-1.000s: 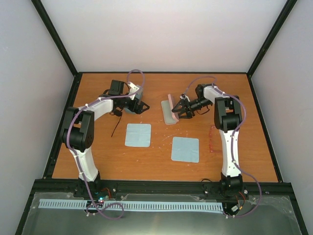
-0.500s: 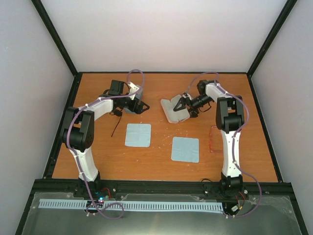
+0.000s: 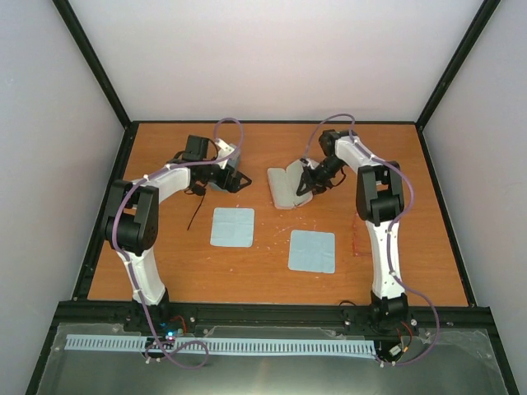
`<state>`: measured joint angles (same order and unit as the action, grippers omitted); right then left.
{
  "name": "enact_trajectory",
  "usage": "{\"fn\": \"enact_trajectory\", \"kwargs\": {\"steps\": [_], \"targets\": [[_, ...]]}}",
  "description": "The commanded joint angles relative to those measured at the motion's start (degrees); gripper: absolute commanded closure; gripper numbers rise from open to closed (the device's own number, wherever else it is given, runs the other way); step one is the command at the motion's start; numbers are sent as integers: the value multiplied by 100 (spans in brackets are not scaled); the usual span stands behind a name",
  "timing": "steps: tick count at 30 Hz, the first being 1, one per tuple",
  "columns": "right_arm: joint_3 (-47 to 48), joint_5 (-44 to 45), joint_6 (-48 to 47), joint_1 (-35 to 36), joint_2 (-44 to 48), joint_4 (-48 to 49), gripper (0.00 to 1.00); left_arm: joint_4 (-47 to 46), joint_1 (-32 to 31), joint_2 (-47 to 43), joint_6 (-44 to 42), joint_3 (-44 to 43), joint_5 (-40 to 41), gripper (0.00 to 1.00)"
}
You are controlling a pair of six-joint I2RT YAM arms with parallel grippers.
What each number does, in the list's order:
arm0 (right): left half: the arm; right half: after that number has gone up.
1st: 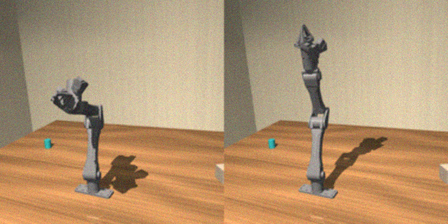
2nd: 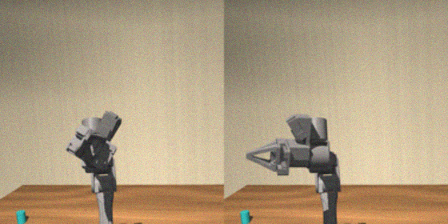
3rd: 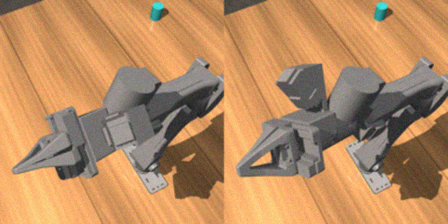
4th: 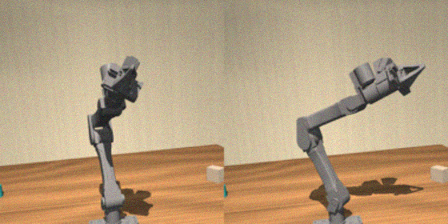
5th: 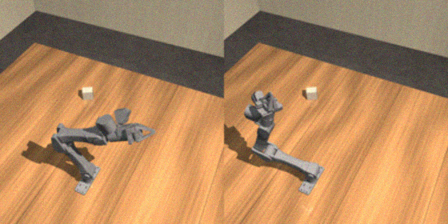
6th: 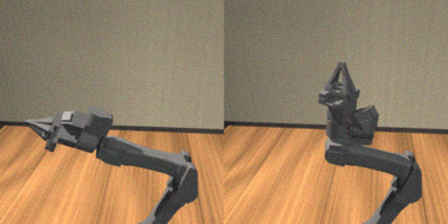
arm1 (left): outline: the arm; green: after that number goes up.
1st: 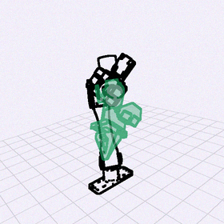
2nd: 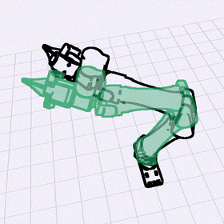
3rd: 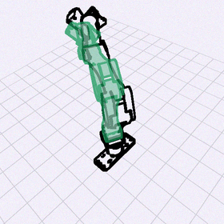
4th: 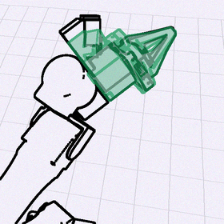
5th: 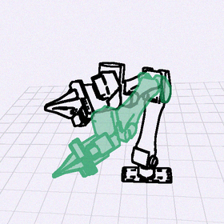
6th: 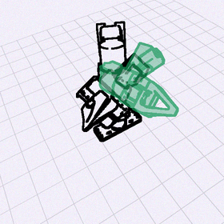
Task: Organize the sunglasses
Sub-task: Place the sunglasses case at the center of the board.
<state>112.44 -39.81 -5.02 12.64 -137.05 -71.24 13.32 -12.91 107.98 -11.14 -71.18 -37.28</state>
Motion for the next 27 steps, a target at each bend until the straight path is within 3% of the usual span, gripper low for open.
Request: {"fn": "enact_trajectory", "kwargs": {"steps": [1, 2, 3, 7, 10, 18, 22, 27], "targets": [[247, 481, 38, 80, 161, -198, 84, -53, 43, -240, -99, 66, -44, 1], [287, 565, 62, 219, 191, -206, 93, -57, 43, -238, -99, 86, -47, 1], [329, 685, 84, 260, 230, -222, 96, -58, 43, -248, -99, 93, -36, 1], [592, 1556, 115, 425, 507, -243, 97, -48, 43, -260, -103, 91, -46, 0], [906, 2768, 64, 646, 775, -149, 97, 7, 43, -276, -119, 25, -52, 0], [1418, 5500, -505, 968, 1289, 983, 97, 169, 81, -333, -377, -190, 44, 0], [1308, 5660, -994, 985, 1564, 1825, 97, 213, 258, -373, -240, -249, -178, 1], [1640, 4960, -1063, 930, 1354, 1630, 97, 350, 392, -477, -255, -382, -233, 0]]}}
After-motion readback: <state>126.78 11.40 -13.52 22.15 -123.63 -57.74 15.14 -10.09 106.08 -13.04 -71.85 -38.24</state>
